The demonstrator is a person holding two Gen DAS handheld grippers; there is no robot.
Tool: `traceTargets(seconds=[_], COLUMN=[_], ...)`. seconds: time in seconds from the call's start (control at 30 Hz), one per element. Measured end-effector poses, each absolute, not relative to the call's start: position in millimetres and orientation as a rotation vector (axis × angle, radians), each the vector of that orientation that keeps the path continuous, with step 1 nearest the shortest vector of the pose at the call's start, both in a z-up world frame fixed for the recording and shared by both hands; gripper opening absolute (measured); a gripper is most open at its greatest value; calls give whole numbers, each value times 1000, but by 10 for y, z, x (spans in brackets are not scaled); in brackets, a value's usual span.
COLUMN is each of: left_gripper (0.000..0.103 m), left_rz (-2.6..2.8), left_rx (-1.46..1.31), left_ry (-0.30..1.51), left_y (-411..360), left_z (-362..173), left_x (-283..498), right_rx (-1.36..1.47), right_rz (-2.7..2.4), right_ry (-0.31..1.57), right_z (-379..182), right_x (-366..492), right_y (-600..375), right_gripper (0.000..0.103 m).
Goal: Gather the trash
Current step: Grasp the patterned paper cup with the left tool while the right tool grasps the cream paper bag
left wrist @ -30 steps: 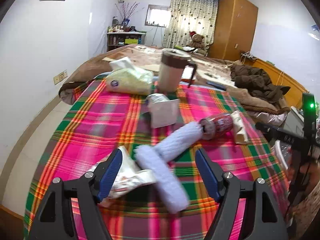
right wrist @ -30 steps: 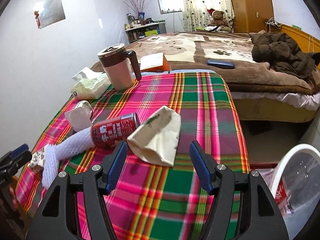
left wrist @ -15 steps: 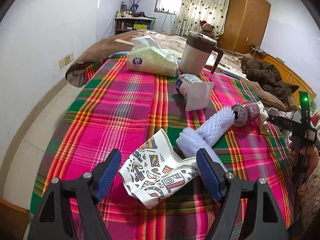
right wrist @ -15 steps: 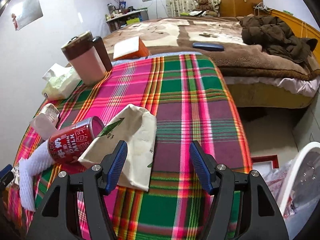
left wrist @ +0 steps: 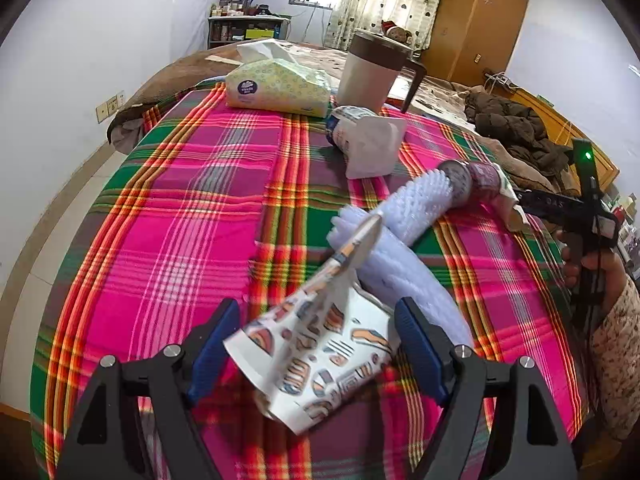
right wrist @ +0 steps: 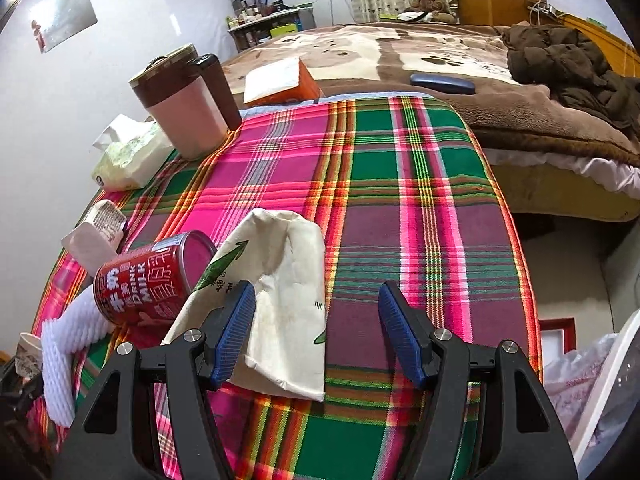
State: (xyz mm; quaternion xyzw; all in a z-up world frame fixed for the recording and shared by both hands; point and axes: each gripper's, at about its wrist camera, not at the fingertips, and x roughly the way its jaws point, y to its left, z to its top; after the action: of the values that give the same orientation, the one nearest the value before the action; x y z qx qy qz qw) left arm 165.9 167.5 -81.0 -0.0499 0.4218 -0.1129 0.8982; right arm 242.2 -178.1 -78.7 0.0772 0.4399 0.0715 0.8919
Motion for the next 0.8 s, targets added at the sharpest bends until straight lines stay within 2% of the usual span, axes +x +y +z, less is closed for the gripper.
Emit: traceTargets(seconds=[0.1,0.23,0.33,0.37,0.6,0.8], left_gripper=[81,81,74,69,55,51], left_rz=[-229,-206,-193,-196,-227,-219], left_rx=[-91,-99,-98,-100,-151,-197], left_ry=[877,868,858,855,844,841], left_y=[1656,1672,1648,1638,1585,1569], left_z=[-804,-813,-810,-806,-774,-783], left_x=[1578,1484,1448,1438,1409,1412], right_rx=[162,172,174,172,169,143], right_rz=[154,181,196,193,198,198], right_ry=[910,910,908,906,887,858], right_z=[-789,-791,-789,-784,-753,-705], right_x=[2425,2416,2398,2393,2310,2202], right_y=[-1783,-1759,-1715,-1708,-1694,-1676], right_gripper=[63,44,35,35,31,23])
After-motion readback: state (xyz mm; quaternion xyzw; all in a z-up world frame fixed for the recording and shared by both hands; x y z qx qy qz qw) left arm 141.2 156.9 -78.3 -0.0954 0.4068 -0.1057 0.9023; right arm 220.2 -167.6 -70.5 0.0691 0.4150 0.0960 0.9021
